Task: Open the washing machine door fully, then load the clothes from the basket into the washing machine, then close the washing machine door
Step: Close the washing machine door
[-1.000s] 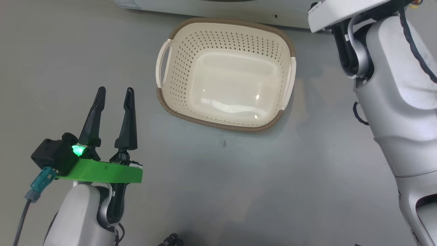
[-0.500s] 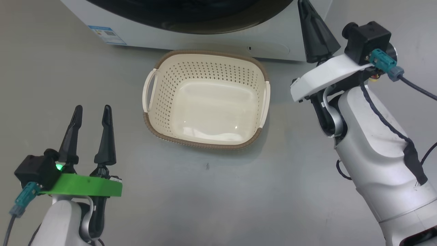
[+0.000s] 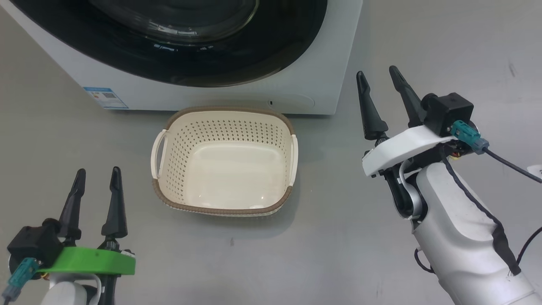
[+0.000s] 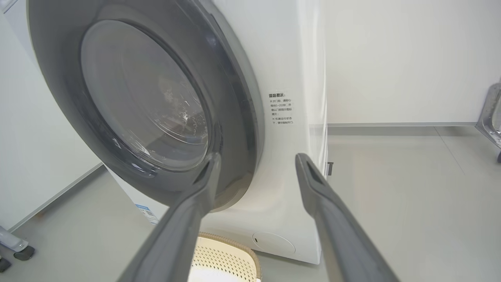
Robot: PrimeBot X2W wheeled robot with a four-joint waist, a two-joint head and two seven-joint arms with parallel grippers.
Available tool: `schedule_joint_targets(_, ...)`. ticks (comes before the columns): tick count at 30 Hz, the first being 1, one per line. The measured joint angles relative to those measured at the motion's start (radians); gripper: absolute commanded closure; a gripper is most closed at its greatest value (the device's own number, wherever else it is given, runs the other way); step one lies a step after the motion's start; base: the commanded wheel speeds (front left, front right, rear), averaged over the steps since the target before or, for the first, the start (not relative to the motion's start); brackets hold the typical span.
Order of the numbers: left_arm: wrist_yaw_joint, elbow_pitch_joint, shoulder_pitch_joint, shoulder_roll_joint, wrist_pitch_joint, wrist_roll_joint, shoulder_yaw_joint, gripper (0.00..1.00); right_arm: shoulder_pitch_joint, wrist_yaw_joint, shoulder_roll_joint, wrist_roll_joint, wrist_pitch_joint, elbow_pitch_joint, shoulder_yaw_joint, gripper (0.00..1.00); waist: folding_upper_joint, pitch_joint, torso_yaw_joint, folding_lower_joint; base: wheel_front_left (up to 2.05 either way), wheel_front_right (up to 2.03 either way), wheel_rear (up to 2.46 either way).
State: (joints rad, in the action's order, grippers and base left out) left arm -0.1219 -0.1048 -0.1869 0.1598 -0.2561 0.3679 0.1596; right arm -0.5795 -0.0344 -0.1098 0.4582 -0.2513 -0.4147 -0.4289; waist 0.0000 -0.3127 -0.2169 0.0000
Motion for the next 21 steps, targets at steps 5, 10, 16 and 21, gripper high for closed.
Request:
schedule_joint_targets(5,0.000,-0.010,0.048,0.001,0.000,-0.008,-0.039,0.00,0.071,0.009,-0.001,0.001,0.000,0.041,0.030,0.00,0.0000,0.054,0.034,0.0000,0.00,0.00,0.00)
schedule_joint_targets(10,0.000,-0.030,0.111,0.001,0.000,-0.019,-0.082,0.00,0.158,0.011,-0.003,0.002,0.000,0.070,0.049,0.00,0.0000,0.106,0.069,0.0000,0.00,0.00,0.00)
schedule_joint_targets(16,0.000,-0.030,0.160,-0.003,0.000,-0.037,-0.114,0.00,0.244,0.028,-0.016,0.001,0.000,0.117,0.082,0.00,0.0000,0.164,0.113,0.0000,0.00,0.00,0.00)
schedule_joint_targets(21,0.000,-0.028,0.199,-0.007,0.000,-0.048,-0.145,0.00,0.318,0.036,-0.018,0.000,0.000,0.151,0.095,0.00,0.0000,0.208,0.147,-0.0001,0.00,0.00,0.00)
